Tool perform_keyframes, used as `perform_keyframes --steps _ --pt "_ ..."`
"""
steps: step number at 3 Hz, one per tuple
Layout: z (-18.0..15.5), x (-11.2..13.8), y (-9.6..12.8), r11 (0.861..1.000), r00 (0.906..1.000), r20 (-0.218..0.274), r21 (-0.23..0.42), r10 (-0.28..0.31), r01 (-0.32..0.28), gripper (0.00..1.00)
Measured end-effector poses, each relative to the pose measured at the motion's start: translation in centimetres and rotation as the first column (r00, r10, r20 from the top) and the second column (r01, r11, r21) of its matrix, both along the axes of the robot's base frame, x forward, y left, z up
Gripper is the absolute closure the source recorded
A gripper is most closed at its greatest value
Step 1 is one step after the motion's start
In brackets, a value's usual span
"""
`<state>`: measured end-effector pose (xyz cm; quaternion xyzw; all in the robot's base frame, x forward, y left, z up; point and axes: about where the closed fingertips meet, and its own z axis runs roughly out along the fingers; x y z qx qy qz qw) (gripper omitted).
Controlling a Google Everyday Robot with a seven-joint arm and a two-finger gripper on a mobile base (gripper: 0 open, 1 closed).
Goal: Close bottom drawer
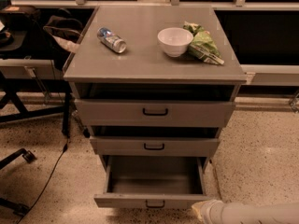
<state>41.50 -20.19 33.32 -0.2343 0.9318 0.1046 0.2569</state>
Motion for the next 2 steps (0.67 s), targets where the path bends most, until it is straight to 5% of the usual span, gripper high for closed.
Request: perform_keyframes --steps 2 --pt "-4.6 1.0 -0.7 0.968 0.9675 0.081 0.056 0.24 -0.244 1.0"
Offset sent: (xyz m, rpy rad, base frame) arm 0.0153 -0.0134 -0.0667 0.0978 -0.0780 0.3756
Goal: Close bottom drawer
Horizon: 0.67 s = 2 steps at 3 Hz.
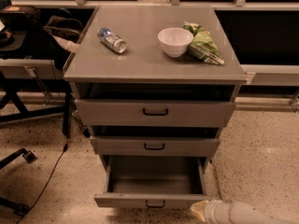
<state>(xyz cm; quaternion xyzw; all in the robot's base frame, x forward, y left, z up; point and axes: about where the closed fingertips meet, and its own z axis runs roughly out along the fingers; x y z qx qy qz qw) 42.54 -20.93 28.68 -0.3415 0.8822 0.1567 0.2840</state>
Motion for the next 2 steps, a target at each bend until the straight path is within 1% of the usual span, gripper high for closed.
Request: perform_keyframes --steps 1,2 --pt "-1.82 1.57 0.36 0.996 0.9962 -0.001 0.005 0.087 -0.087 1.0" --pt "-1.82 1.57 0.36 0.996 0.9962 -0.001 0.005 0.087 -0.087 1.0"
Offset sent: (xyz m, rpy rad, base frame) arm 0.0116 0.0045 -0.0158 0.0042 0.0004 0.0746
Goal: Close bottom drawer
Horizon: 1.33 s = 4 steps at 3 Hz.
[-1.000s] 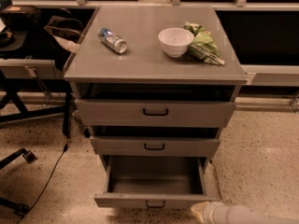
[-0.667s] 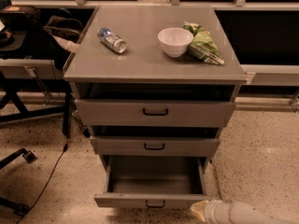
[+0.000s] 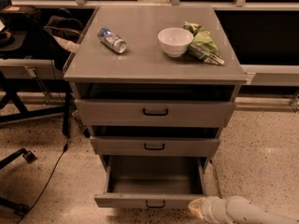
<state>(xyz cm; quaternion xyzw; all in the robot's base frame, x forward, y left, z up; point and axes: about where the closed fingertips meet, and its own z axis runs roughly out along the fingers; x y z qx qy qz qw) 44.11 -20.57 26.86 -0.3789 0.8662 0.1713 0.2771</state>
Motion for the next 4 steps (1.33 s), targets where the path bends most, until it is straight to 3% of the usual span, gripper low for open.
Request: perform_keyframes --steps 1,2,4 --pt "-1.1 -0.5 0.6 1.0 0.9996 -0.001 0.006 0.027 -0.027 1.0" --pt "-4.7 -0.4 0.7 0.996 0.9972 -0.016 0.048 0.074 -0.073 1.0" --pt "-11.2 1.1 -0.6 0.999 0.9986 -0.044 0.04 0.029 -0.028 1.0"
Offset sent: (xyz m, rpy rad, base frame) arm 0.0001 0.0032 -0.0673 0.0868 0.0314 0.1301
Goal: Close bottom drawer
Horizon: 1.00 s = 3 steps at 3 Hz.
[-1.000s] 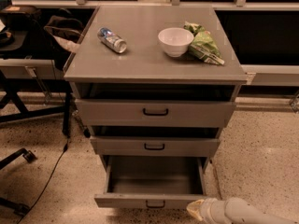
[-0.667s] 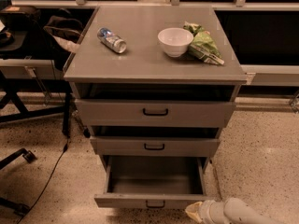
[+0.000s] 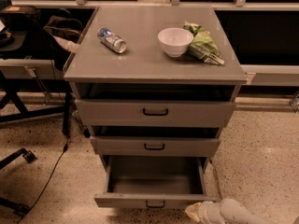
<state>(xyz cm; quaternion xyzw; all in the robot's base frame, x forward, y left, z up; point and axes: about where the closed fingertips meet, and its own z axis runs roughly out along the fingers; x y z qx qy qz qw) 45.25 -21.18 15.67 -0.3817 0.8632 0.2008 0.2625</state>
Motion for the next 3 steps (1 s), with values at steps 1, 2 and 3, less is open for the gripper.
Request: perform_keyframes --steps 1,2,3 --pt "-2.1 2.0 0.1 1.0 0.9998 -0.002 -0.014 -0.017 0.017 1.0" --pt "-2.4 2.7 0.3 1.0 0.9998 0.002 -0.015 -0.018 0.018 1.0" --pt "-2.6 5.3 0.5 1.0 0.9994 0.027 -0.02 -0.022 0.022 1.0"
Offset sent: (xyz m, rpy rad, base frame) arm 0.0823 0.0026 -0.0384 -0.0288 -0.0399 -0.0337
